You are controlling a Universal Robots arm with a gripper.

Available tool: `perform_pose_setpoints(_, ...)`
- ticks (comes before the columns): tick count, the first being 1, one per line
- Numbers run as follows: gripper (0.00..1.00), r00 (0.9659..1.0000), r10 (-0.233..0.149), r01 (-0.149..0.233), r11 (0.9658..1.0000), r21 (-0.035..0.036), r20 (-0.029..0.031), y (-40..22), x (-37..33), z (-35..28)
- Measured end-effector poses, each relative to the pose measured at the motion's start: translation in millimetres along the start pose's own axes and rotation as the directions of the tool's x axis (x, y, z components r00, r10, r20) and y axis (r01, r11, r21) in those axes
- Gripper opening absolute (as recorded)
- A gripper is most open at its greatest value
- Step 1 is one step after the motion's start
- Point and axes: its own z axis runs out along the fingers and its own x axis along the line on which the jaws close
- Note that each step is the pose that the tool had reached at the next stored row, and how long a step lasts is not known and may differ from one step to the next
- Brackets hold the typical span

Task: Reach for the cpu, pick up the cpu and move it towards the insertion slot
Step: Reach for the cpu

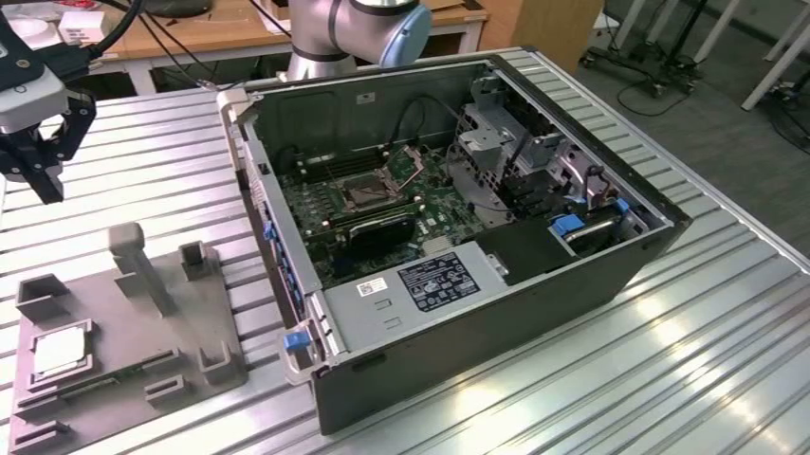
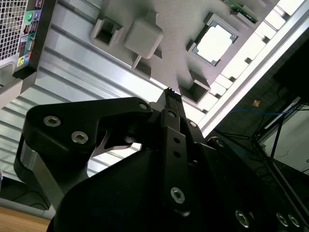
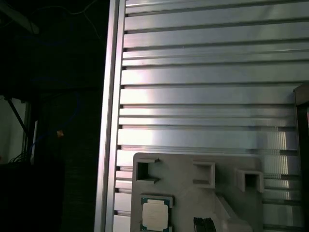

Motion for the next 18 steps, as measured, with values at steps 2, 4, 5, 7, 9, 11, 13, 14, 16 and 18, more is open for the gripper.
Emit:
perform_pose_setpoints(2, 0.11, 1.0, 0.0, 0.0, 1.0, -0.0001, 0.0001, 0.0, 1.0, 0.1)
perform_pose_setpoints(4, 0.11, 1.0, 0.0, 0.0, 1.0, 0.0, 0.0, 0.0, 1.5, 0.0)
perform_pose_setpoints(5, 0.11, 1.0, 0.0, 0.0, 1.0, 0.0, 0.0001, 0.0, 1.6, 0.0)
perform_pose_setpoints(7, 0.11, 1.0, 0.0, 0.0, 1.0, -0.0001, 0.0001, 0.1, 1.7, 0.1)
perform_pose_setpoints(9, 0.11, 1.0, 0.0, 0.0, 1.0, -0.0001, 0.0001, 0.1, 1.8, 0.1)
perform_pose_setpoints(11, 0.11, 1.0, 0.0, 0.0, 1.0, -0.0001, 0.0001, 0.1, 1.8, 0.1)
perform_pose_setpoints(13, 0.11, 1.0, 0.0, 0.0, 1.0, -0.0001, 0.0001, 0.1, 1.9, 0.0)
perform_pose_setpoints(14, 0.11, 1.0, 0.0, 0.0, 1.0, -0.0001, 0.0001, 0.1, 1.9, 0.1)
perform_pose_setpoints(16, 0.11, 1.0, 0.0, 0.0, 1.0, -0.0001, 0.0001, 0.1, 1.9, 0.1)
perform_pose_setpoints(18, 0.11, 1.0, 0.0, 0.0, 1.0, -0.0001, 0.0001, 0.1, 2.3, 0.1)
